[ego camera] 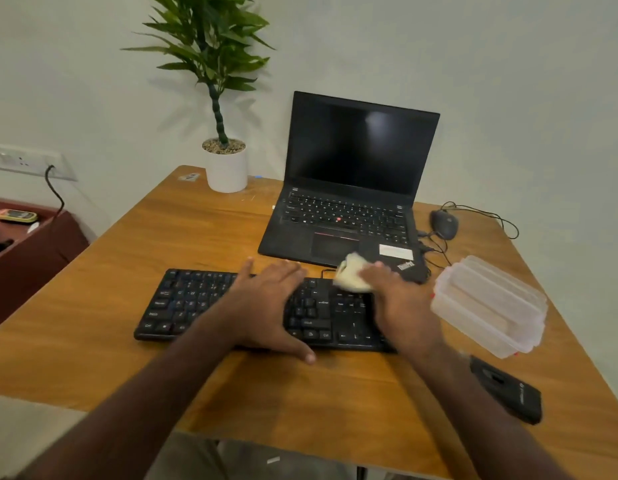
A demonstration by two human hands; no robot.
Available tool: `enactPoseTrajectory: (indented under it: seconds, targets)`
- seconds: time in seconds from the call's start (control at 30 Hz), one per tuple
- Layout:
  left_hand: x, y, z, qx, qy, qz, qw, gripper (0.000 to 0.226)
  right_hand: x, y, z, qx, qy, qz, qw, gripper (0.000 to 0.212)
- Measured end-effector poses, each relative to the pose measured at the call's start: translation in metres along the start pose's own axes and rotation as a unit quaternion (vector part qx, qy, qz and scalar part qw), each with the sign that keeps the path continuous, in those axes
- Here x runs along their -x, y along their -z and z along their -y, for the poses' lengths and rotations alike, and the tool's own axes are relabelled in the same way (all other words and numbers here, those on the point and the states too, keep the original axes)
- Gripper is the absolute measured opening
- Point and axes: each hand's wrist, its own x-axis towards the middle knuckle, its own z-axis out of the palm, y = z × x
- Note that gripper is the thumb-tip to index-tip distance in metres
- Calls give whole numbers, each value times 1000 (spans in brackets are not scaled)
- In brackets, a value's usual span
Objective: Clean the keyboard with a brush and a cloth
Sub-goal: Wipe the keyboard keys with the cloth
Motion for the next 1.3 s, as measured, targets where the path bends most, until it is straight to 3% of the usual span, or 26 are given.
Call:
enactPoseTrajectory:
  seconds: [0.1,0.33,0.47,0.57,0.7,0.93,1.03,1.17,1.3]
  targets:
    - [-19,-9,-14,-6,14,25,1000,144,8,-6,2,57,20,89,994,53]
    - [-24,-9,-11,-1,20,24,1000,144,22,12,-36,112,-42,98,988,57]
    - [-24,-10,-12,4,23,19,1000,143,16,24,-38,104,-136,48,984,46]
    - [-25,-9,-13,3,24,21,999,144,16,22,-30,42,-103,-12,994,45]
    - [-24,-8,-14,4,27,25,999,143,28,-4,-16,41,4,78,996,60]
    - [-24,-9,-13,5,25,22,999,143,21,15,-42,69,-125,40,989,49]
    - [-24,-8,-14,-2,24,23,999,143,16,14,-34,27,-102,-11,994,45]
    - [-23,-8,-14,1,25,20,999,142,32,0,-21,47,-18,49,998,55]
    - [-24,-9,-13,3,25,17,1000,142,26,5,-37,37,-89,40,995,51]
